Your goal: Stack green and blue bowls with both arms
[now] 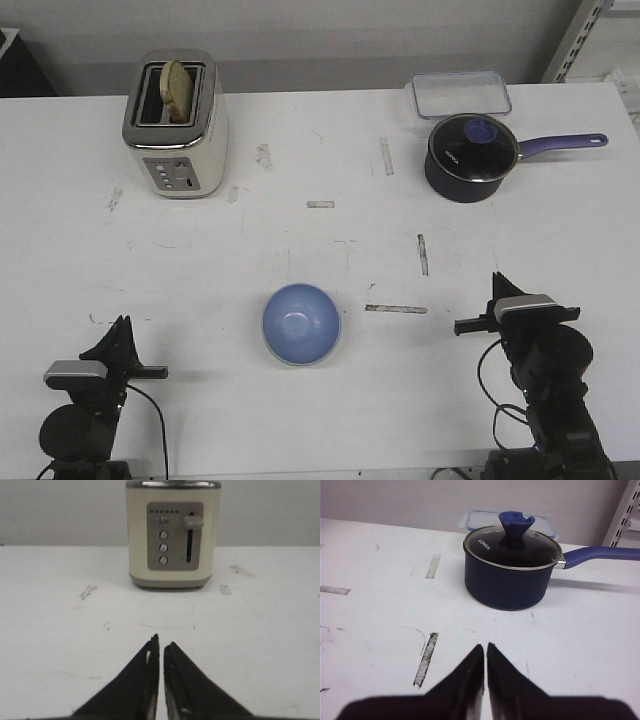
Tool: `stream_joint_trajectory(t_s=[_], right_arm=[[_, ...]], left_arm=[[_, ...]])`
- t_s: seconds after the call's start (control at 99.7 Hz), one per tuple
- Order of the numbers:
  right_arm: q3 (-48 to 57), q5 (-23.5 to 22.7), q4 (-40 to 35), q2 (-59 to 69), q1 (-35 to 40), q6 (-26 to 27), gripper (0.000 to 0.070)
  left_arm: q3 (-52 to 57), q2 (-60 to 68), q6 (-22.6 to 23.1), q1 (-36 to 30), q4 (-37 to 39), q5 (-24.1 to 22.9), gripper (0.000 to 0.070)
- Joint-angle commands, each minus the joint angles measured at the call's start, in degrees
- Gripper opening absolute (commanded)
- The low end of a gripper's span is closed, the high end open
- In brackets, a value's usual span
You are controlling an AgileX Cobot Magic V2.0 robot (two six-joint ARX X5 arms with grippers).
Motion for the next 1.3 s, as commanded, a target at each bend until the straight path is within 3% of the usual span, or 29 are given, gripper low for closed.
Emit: stream_joint_trajectory(t_s=[0.0,1.293], right_arm=[[0.3,0.2,0.7,0.0,0.0,0.7,0.0001],[-1.0,0.3,0.9,-2.7,-0.1,0.7,0.0001]], left_arm=[[-2.0,-0.2,0.1,0.1,2.9,0.2,0.0002],[-4.0,-0.1,0.1,0.0,3.6,0.3,0.0002]])
